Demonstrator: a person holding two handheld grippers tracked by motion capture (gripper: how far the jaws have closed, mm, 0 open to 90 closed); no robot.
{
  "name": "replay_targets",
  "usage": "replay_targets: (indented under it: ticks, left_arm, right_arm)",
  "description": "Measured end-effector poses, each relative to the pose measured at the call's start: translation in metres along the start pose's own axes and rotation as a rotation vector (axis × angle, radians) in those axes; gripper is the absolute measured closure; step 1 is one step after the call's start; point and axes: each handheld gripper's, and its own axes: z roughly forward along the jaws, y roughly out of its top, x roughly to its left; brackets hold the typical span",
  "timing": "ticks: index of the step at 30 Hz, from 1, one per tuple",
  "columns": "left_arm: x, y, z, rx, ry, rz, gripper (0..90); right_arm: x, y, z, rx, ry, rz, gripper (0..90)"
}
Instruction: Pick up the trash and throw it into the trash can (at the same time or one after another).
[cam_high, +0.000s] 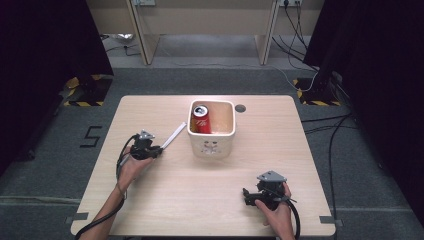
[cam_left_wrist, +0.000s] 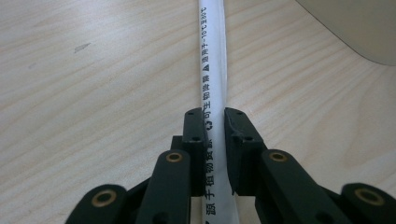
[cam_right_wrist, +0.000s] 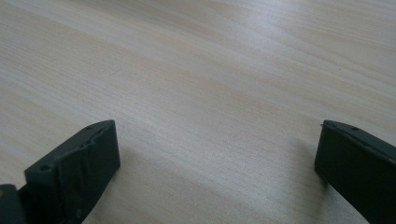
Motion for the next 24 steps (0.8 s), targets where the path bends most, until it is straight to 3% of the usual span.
replay_targets:
  ticks: [24]
  left_arm:
    - [0.008, 0.021, -0.026, -0.093, -0.041, -0.025, 78.7]
  right_arm:
    - [0.000, 0.000, 0.000, 0.000, 0.000, 0.001, 0.3]
